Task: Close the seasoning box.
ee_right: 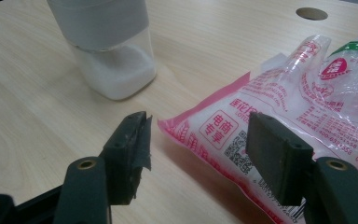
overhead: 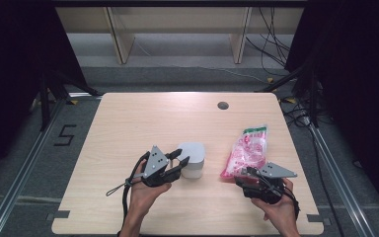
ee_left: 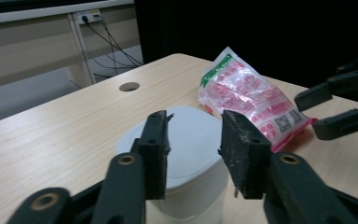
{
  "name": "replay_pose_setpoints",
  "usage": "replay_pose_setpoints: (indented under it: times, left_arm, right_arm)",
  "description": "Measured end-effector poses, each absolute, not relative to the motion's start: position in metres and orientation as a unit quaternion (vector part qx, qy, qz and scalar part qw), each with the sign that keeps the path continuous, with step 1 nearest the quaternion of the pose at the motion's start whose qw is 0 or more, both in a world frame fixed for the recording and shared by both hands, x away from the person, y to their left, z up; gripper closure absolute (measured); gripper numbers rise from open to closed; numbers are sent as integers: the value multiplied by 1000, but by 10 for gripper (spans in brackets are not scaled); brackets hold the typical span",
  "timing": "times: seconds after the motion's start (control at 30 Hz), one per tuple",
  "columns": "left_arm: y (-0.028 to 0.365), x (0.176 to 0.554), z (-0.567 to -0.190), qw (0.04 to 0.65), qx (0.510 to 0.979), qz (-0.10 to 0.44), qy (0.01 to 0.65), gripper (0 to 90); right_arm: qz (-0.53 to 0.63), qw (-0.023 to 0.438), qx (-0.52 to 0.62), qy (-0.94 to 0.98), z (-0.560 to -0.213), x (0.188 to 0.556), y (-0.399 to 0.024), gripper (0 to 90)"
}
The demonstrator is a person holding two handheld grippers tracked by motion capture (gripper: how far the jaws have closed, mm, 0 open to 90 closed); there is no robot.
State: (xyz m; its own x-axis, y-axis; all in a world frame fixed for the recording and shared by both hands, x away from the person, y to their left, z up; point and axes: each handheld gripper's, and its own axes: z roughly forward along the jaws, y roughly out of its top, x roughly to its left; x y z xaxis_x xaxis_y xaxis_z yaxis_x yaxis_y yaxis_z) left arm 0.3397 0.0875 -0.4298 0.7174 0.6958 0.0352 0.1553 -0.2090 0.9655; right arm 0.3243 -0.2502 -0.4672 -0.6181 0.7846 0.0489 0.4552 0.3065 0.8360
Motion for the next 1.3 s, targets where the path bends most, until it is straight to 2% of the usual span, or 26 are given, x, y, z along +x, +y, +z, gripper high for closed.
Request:
replay_pose_setpoints:
  times: [0.27, 0.53, 1.3]
  left_arm:
    - [88, 334, -429, 564, 737, 230, 292, 422]
    - [90, 332, -434, 560, 739, 226, 299, 335]
    - [96, 322, -454, 551, 735, 239, 315, 290]
  right_arm:
    - [439, 188, 393, 786, -468, 325, -251, 396]
    - [451, 181, 393, 780, -469, 324, -252, 394]
    - [451, 173, 386, 786, -470, 321, -247, 382]
